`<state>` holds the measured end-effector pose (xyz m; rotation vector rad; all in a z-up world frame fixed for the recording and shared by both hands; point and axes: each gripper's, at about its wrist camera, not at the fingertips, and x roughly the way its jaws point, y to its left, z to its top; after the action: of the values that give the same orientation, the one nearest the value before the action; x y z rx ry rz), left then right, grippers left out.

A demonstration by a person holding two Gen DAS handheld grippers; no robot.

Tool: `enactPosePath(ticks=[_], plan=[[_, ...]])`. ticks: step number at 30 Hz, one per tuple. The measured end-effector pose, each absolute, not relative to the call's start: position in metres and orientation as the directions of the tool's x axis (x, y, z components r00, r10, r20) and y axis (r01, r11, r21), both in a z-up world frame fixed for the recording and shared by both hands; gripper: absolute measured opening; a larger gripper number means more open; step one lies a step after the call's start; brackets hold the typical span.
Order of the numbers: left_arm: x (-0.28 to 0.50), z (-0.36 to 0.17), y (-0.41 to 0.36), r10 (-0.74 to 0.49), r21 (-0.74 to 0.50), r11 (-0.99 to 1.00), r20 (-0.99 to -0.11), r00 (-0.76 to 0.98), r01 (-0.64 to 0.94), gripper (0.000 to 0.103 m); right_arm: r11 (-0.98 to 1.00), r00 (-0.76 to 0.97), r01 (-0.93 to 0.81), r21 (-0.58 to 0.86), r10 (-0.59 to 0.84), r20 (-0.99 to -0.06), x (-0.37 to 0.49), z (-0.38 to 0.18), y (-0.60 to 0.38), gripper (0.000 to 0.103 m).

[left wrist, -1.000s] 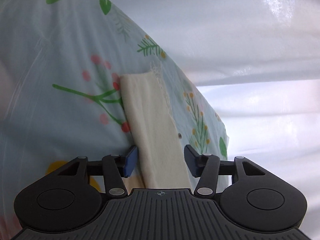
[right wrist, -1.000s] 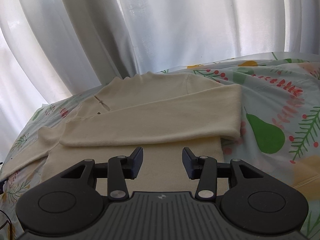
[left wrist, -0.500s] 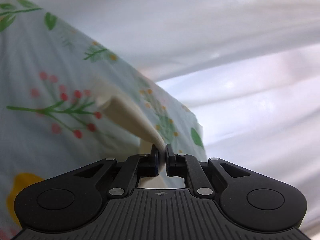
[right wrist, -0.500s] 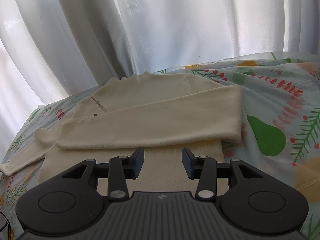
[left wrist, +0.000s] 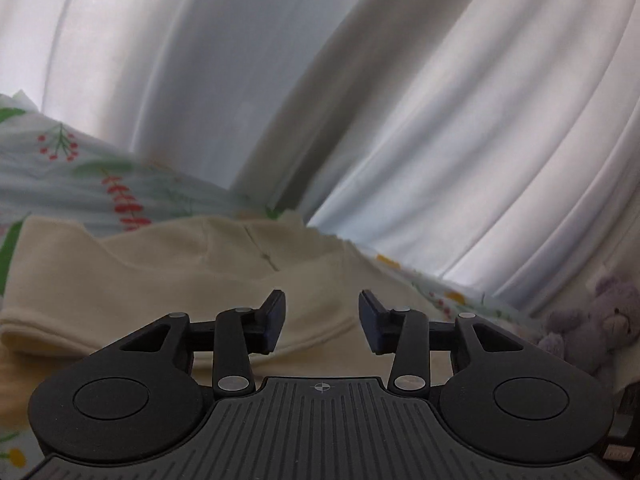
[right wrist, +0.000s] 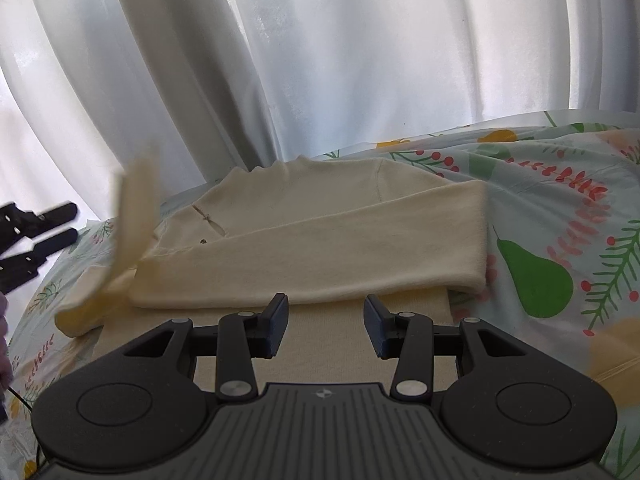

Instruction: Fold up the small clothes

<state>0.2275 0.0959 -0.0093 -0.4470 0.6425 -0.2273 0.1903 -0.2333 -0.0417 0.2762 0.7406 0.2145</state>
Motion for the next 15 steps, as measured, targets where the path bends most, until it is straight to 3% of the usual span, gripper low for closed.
enactPosePath(ticks=[8, 15], plan=[[0.211, -0.056, 0.115, -0.17, -0.342, 0.935, -0.664, 0.728, -0.093, 0.046, 0.901, 0.639, -0.238, 0.363, 0.427, -0.64, 0.238, -0.048, -0.201, 0.042], [0.204, -0.063, 0.142, -0.119, -0.383, 0.898, -0.685, 0.719, -0.216, 0.046, 0.829, 0.523, -0.246, 0.502, 0.55, -0.652, 0.309, -0.068, -0.162, 0.039]])
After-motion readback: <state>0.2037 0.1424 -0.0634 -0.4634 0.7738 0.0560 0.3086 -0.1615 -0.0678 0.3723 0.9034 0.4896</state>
